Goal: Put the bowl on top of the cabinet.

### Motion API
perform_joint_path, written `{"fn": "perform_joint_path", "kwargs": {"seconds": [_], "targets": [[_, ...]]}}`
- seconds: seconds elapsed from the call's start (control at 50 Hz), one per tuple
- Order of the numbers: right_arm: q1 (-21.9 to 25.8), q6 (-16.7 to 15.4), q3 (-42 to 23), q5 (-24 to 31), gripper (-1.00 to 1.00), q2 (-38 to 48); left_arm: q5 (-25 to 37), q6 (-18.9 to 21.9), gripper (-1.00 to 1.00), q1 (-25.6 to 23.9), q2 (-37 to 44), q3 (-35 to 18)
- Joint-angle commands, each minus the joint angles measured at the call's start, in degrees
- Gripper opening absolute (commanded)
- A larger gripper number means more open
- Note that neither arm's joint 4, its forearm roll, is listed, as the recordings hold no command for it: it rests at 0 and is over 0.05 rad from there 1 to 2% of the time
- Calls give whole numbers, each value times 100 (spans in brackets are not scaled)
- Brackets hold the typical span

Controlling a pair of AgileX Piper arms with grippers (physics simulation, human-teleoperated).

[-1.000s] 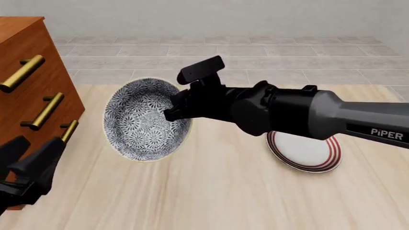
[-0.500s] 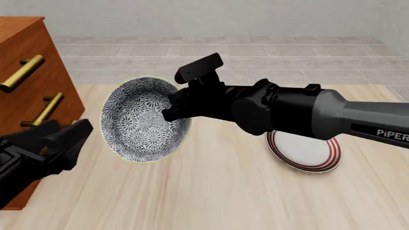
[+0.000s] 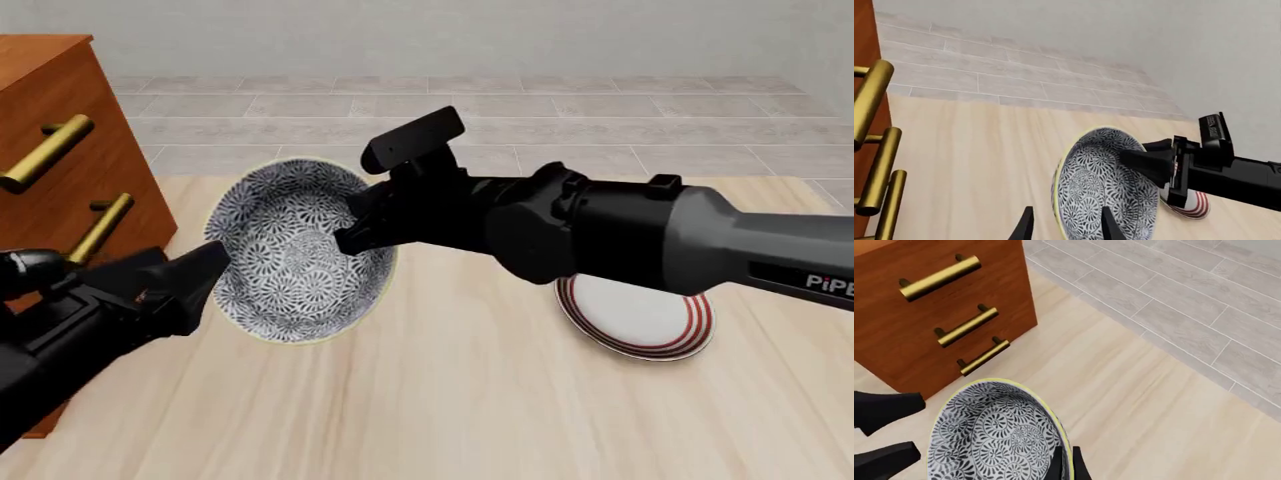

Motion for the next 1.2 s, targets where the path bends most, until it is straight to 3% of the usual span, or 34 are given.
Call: {"fn": "perform_joint_path", "kwargs": {"seconds": [0.02, 0.72, 0.74, 1.2], "targets": [[21, 26, 3, -15, -100, -64, -353, -85, 100, -87, 387, 34], [30, 43, 68, -43, -100, -103, -1137, -179, 100, -256, 1186, 152], [30, 41, 71, -41, -100, -110, -1111, -111, -100, -225, 1151, 143], [12, 28, 97, -36, -100, -166, -1168, -147, -100, -189, 1207, 172]]}}
